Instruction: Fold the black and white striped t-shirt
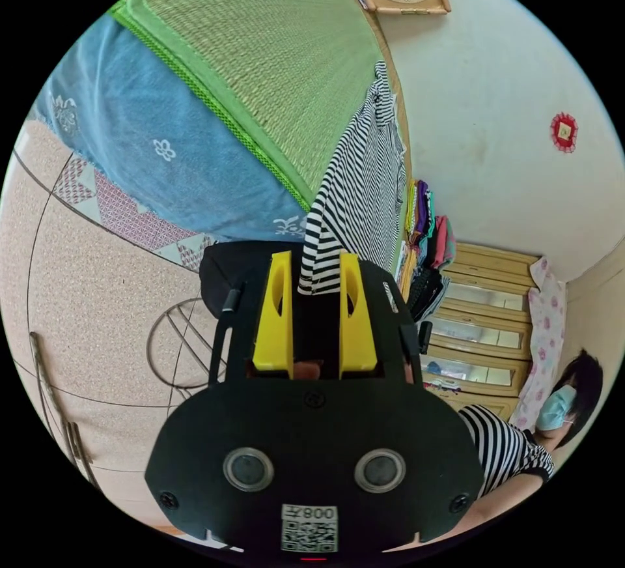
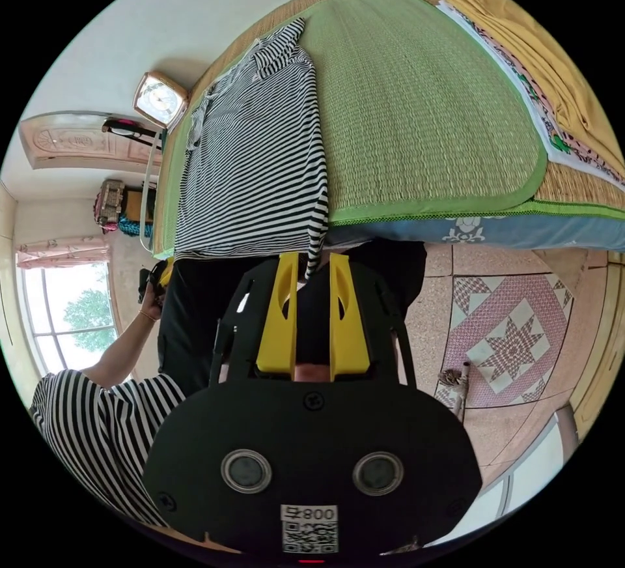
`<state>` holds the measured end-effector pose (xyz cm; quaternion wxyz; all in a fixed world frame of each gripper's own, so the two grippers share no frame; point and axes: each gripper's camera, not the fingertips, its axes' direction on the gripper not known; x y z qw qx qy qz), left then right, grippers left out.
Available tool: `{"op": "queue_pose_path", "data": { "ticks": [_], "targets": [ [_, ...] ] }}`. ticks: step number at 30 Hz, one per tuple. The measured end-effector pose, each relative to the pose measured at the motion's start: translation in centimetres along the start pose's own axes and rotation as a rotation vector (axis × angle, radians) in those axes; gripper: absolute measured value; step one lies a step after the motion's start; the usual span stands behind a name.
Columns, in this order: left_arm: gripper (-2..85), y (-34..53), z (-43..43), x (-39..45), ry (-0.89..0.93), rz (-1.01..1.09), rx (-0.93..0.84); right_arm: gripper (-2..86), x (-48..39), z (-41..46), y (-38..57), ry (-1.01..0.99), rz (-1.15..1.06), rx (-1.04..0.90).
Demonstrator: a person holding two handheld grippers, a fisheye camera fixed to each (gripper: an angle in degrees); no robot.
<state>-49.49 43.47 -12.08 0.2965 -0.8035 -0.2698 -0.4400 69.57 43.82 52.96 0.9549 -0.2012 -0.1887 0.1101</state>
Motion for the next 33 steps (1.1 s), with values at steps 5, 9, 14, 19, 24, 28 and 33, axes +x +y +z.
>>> {"op": "queue_pose_path", "data": {
  "ticks": [5, 9, 14, 19, 24, 28, 33],
  "targets": [
    [10.6, -1.4, 0.8, -1.0, 0.001, 0.016, -0.033, 8.7, -2.1, 3.0, -1.0, 0.102, -0.023, -0.048],
    [10.6, -2.1, 0.8, -1.8, -0.004, 0.016, -0.033, 8.9, -2.8, 5.8, -1.8, 0.177, -0.037, -0.108],
    [9.8, -3.0, 0.9, -2.6, -0.027, 0.027, -0.04, 8.4, -2.3, 9.3, -1.8, 0.213, -0.024, -0.174],
    [7.4, -3.6, 1.0, -2.9, -0.054, 0.045, -0.03, 5.1, -2.4, 10.4, -1.2, 0.202, -0.044, -0.184],
    [4.2, -4.0, 0.9, -3.4, -0.024, 0.054, -0.015, 4.6, -3.2, 11.1, 0.1, 0.195, -0.075, -0.167],
    [5.0, -4.2, 1.3, -3.9, -0.017, 0.064, -0.026, 7.1, -4.0, 11.7, 1.9, 0.229, -0.129, -0.161],
    [6.9, -4.4, 1.2, -4.4, -0.038, 0.071, -0.03, 8.0, -4.6, 12.8, 4.1, 0.261, -0.184, -0.161]
  ]
}}
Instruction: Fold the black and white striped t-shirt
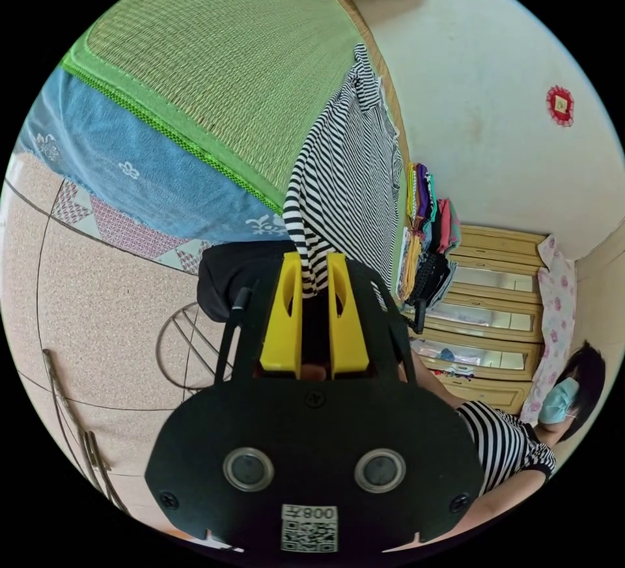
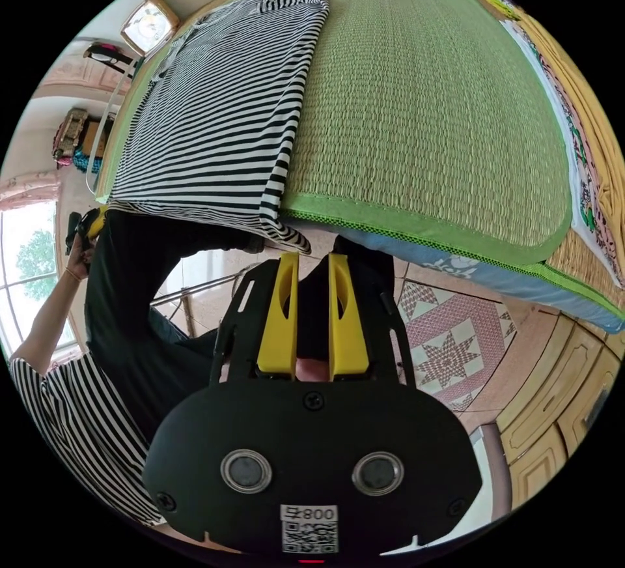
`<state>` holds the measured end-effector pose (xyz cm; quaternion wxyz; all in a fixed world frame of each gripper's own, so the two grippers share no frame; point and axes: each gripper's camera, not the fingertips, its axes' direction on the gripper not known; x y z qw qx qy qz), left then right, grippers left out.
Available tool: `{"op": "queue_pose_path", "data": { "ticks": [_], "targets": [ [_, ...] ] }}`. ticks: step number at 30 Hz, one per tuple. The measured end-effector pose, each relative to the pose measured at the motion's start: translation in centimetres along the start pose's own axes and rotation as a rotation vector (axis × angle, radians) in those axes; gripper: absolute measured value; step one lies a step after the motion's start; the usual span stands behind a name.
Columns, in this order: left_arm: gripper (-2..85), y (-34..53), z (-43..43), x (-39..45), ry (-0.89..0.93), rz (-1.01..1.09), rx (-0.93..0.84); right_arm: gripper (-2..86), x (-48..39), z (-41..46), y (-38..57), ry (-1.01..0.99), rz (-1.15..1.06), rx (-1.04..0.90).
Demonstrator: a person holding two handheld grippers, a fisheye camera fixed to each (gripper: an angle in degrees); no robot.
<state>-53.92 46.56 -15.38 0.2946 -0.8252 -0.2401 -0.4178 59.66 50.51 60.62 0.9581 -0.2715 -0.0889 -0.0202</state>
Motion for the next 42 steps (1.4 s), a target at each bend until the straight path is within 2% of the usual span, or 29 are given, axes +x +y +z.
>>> {"op": "queue_pose_path", "data": {
  "ticks": [12, 22, 30, 42],
  "targets": [
    [7.5, 0.2, 0.4, -1.8, -0.005, -0.026, 0.007, 8.0, -3.7, 0.8, 1.8, -0.005, -0.101, 0.031],
    [8.1, 1.4, 0.1, -3.8, 0.062, -0.014, 0.032, 7.5, -6.8, 0.2, 4.8, -0.03, -0.161, 0.043],
    [3.1, 2.8, -0.1, -5.0, 0.05, -0.012, 0.037, 2.0, -7.9, -1.4, 7.3, -0.076, -0.152, 0.026],
    [1.7, 7.7, -4.0, -6.7, 0.209, 0.068, 0.099, 0.7, -10.2, -12.9, 14.9, -0.358, -0.255, 0.11]
  ]
}}
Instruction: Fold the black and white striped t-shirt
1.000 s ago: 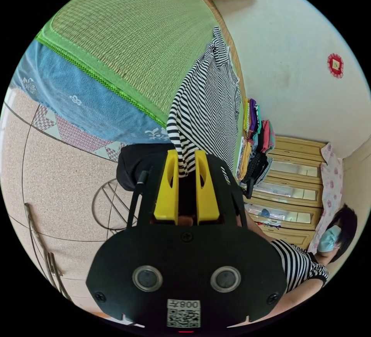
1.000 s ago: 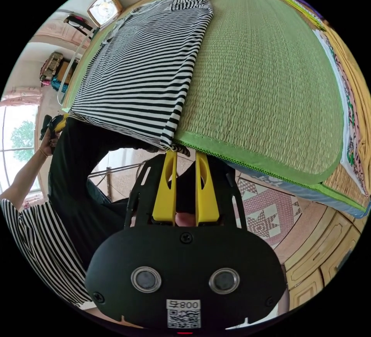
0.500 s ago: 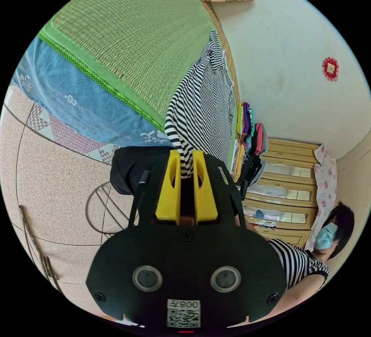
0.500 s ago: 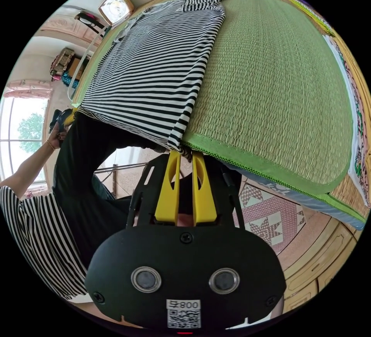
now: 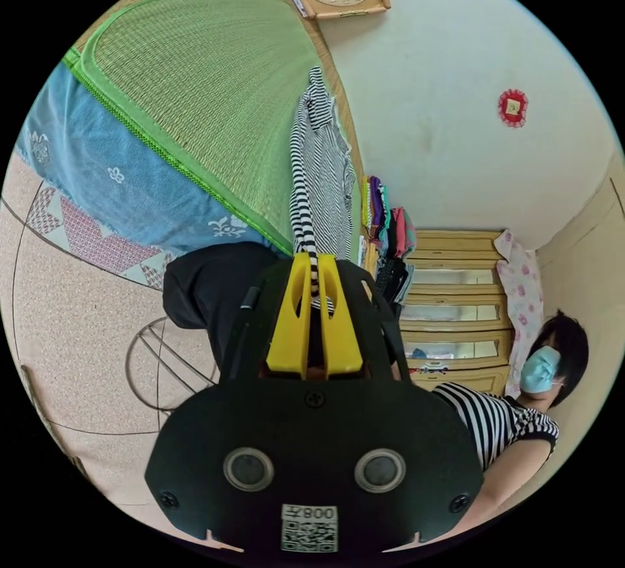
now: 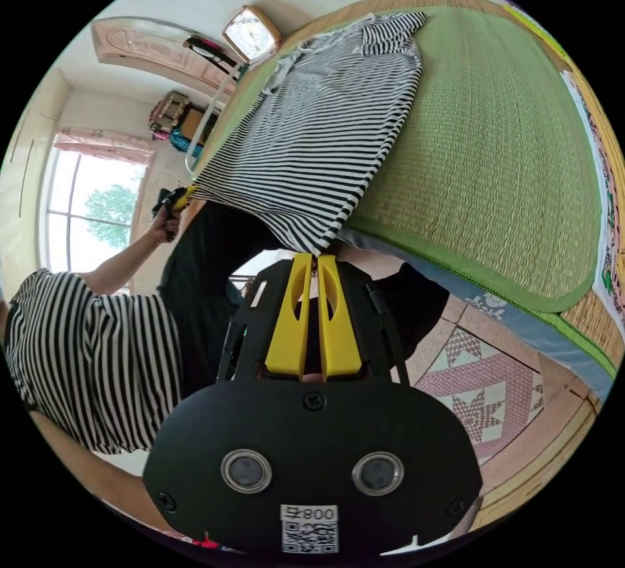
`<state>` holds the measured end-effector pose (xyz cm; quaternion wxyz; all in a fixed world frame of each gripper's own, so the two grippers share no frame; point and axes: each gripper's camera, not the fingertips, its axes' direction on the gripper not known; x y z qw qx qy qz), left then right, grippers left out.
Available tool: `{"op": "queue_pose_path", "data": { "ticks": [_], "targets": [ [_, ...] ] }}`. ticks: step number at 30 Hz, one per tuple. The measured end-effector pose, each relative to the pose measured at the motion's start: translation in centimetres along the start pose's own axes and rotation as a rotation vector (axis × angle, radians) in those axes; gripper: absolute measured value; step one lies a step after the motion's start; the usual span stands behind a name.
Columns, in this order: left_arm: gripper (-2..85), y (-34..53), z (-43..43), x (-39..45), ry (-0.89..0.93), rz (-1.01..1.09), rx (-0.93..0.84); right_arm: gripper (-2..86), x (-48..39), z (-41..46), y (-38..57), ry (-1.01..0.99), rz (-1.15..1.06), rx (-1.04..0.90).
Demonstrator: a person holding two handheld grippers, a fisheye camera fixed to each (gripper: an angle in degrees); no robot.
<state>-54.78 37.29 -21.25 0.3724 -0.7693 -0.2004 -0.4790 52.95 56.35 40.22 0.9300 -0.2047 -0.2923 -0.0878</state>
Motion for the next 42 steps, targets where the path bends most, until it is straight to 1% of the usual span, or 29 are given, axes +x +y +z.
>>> {"op": "queue_pose_path", "data": {
  "ticks": [8, 14, 20, 26, 33, 42],
  "targets": [
    [1.5, 3.6, -4.2, 1.5, 0.117, 0.121, -0.006, 0.7, -5.4, -10.3, 5.6, -0.234, -0.046, 0.192],
    [1.5, 7.1, -7.2, 2.3, 0.169, 0.187, -0.009, 0.8, -9.5, -14.3, 11.3, -0.334, -0.045, 0.298],
    [1.5, 10.8, -9.7, 2.5, 0.235, 0.213, 0.004, 0.9, -14.0, -16.9, 17.0, -0.366, -0.043, 0.382],
    [1.5, 13.5, -11.6, 3.6, 0.29, 0.256, 0.023, 0.9, -18.1, -19.4, 20.7, -0.361, -0.062, 0.438],
    [1.6, 14.8, -12.4, 5.3, 0.327, 0.262, 0.047, 0.8, -20.0, -21.8, 20.9, -0.361, -0.07, 0.477],
    [1.6, 11.4, -12.1, 9.9, 0.366, 0.26, 0.106, 0.8, -20.6, -26.3, 14.3, -0.321, -0.103, 0.52]
  ]
}}
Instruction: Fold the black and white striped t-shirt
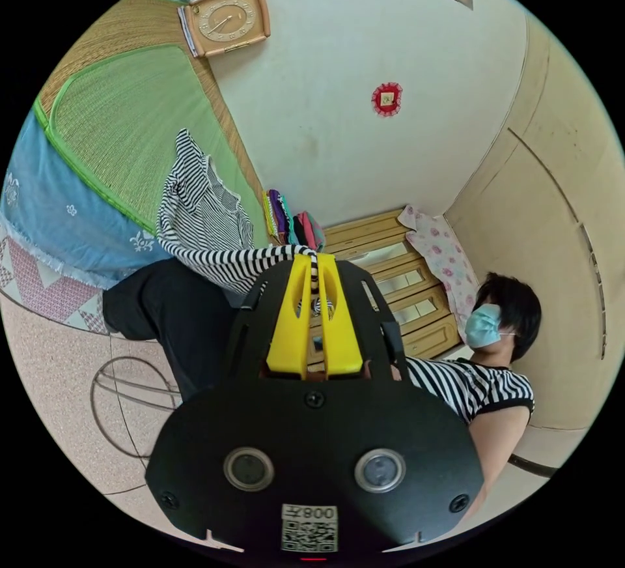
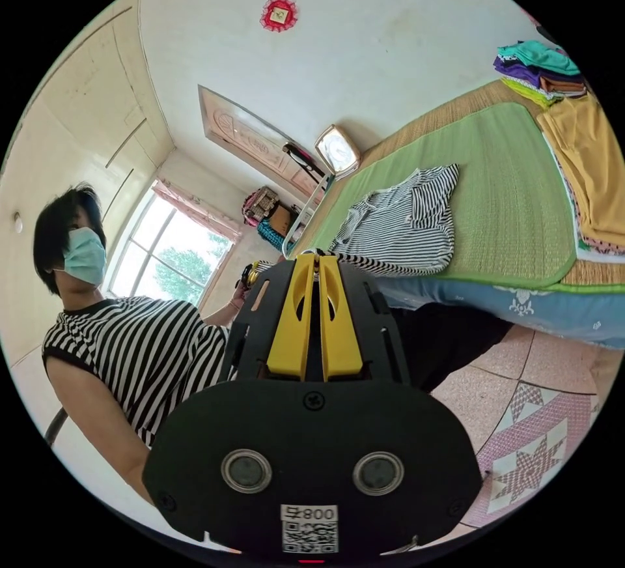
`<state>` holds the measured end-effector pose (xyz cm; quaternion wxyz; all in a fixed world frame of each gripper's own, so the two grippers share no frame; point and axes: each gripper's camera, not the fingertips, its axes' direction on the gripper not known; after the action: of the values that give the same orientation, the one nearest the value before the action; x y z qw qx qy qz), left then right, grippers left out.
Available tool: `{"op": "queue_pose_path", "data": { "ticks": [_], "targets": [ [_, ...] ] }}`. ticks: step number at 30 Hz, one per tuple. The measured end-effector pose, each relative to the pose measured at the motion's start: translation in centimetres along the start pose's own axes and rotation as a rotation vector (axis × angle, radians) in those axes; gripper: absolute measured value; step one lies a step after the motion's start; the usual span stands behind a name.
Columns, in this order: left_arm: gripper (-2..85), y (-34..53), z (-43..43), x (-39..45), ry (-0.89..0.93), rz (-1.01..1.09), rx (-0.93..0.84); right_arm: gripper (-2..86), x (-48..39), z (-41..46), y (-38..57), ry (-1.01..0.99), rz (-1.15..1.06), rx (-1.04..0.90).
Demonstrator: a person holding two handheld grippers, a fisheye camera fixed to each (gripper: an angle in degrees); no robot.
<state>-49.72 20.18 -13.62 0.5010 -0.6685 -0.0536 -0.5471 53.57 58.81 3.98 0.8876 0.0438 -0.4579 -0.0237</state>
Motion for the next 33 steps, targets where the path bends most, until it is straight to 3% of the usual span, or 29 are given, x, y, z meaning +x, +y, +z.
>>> {"op": "queue_pose_path", "data": {
  "ticks": [12, 23, 33],
  "targets": [
    [1.5, -12.7, 7.1, 4.4, -0.052, -0.001, -0.004, 0.7, 6.0, 3.1, -19.2, 0.073, 0.007, -0.015],
    [1.5, -26.4, 16.2, 4.8, -0.191, -0.104, -0.011, 0.8, 24.3, 10.4, -38.6, 0.094, 0.214, -0.12],
    [1.8, -33.5, 22.3, 3.8, -0.305, -0.214, -0.031, 0.8, 40.4, 16.9, -49.2, 0.12, 0.351, -0.254]
  ]
}}
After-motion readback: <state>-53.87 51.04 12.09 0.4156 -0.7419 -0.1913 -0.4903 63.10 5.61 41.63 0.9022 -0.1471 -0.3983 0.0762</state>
